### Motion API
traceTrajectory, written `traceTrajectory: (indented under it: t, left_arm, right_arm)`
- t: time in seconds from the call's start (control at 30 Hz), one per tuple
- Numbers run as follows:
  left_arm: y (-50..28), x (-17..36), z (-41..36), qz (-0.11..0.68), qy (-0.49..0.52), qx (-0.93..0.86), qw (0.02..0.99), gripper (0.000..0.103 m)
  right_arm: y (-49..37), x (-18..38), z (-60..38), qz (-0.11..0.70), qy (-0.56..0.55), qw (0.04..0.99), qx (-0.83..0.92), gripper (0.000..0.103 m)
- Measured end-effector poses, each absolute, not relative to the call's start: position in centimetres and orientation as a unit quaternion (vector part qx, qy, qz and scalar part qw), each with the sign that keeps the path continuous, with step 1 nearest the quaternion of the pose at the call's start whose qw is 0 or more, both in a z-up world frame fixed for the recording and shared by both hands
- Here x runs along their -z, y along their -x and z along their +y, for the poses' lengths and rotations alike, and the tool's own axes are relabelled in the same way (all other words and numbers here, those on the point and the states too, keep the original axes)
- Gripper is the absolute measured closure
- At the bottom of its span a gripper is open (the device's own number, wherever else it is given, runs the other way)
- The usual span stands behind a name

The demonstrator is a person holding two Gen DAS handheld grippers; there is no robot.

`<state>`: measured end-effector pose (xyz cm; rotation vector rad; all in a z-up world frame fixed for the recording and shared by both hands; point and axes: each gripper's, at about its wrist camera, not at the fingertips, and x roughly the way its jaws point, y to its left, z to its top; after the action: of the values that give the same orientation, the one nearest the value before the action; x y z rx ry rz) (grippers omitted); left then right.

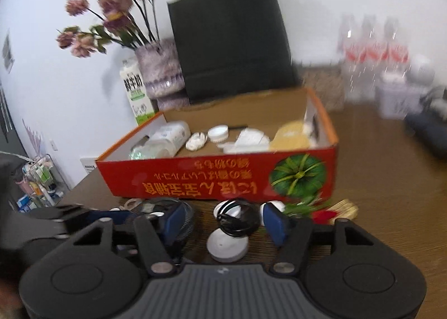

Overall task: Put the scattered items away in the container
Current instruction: 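Grasp the coiled braided cable with the left gripper while the right grasps the small black cable, then carry both cables into the cardboard box and open both grippers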

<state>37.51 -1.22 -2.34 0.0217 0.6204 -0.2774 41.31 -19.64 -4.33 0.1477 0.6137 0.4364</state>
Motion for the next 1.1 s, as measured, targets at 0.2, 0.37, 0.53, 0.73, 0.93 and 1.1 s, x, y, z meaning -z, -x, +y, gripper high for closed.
traceTrajectory:
  t: [0.2,0.37,0.53,0.73,0.93,1.1]
  left_arm:
    - [-37.0,1.1,-0.4,0.285,-0.002,0.136,0.949,0.012]
    - [-36.5,0.4,0.0,0.278,-0.007,0.121,0.953,0.012]
    - [-31.8,-1.5,1.7,0.262,0.039,0.085,0.961,0.012]
    - [-24.3,-1.4,3.0,0.280,0.050,0.058,0.957,0.012]
    - [-20.0,-0.4,2.7,0.302,0.047,0.059,0.950,0.012]
    - [-17.0,0.7,1.7,0.315,0.036,0.076,0.945,0.012]
  right_arm:
    - [-44.2,6.6,-18.2,0.337,-0.077,0.923,-0.170,0.065]
    - [-43.0,6.1,-18.4,0.316,-0.068,0.932,-0.165,0.067]
    - [-39.1,3.6,-19.6,0.269,-0.081,0.946,-0.163,0.068]
    - [-31.1,4.1,-20.2,0.262,-0.073,0.950,-0.152,0.068]
    - [-24.6,4.5,-20.3,0.265,-0.015,0.953,-0.144,0.068]
    - [-20.3,4.1,-21.4,0.258,-0.011,0.957,-0.136,0.068]
